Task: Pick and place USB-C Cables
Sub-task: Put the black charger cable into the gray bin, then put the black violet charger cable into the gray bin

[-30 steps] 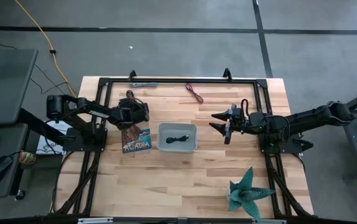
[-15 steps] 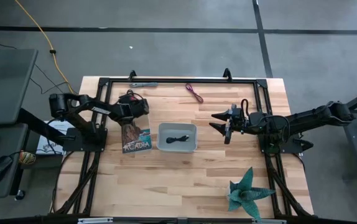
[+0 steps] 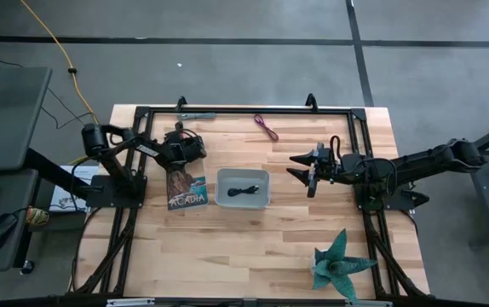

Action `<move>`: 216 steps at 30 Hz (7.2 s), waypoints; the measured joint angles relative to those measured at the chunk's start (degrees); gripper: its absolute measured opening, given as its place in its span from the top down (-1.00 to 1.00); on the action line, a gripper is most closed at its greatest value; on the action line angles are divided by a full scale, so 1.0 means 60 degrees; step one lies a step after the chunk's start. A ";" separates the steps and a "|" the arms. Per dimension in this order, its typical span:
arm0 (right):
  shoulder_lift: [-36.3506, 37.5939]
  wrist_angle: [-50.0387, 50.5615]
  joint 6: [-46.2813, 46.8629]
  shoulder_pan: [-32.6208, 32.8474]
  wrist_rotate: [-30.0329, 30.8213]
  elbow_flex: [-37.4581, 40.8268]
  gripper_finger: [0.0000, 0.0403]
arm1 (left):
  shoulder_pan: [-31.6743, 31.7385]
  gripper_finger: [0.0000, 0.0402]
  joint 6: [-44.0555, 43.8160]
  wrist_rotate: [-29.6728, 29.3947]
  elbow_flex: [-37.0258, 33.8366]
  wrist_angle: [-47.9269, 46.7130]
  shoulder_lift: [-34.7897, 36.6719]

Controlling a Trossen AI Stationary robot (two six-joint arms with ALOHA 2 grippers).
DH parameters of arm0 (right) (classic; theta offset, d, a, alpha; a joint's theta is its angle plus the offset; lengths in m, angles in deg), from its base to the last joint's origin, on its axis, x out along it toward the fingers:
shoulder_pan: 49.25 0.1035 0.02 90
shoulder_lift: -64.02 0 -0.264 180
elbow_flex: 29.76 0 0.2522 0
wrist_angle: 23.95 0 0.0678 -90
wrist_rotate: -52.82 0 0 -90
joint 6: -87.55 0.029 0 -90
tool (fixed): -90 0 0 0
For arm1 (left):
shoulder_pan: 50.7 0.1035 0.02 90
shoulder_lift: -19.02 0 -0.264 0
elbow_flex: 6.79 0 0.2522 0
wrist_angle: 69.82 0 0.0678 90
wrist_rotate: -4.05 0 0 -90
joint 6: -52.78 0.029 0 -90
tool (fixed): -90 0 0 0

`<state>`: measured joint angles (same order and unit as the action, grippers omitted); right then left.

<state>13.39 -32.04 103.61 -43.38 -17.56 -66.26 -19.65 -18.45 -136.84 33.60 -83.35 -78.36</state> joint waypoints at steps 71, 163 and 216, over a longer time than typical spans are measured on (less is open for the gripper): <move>0.0004 0.0058 -0.0105 0.0000 0.0459 -0.0004 -0.02 | -0.7625 0.85 1.0661 0.4979 0.3309 0.3205 0.2568; 0.0004 0.0062 -0.0178 0.0000 0.0463 -0.0004 -0.02 | -0.6186 0.55 0.9645 0.4127 0.4598 -0.1787 -0.0110; -0.0127 0.0251 0.0328 0.0000 0.0518 -0.0014 -0.02 | -0.7141 -0.20 0.9226 0.1233 0.3350 -0.0935 0.3162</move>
<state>12.63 -30.53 105.58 -43.38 -14.46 -66.35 -62.49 36.90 -129.45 53.70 -88.96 -59.39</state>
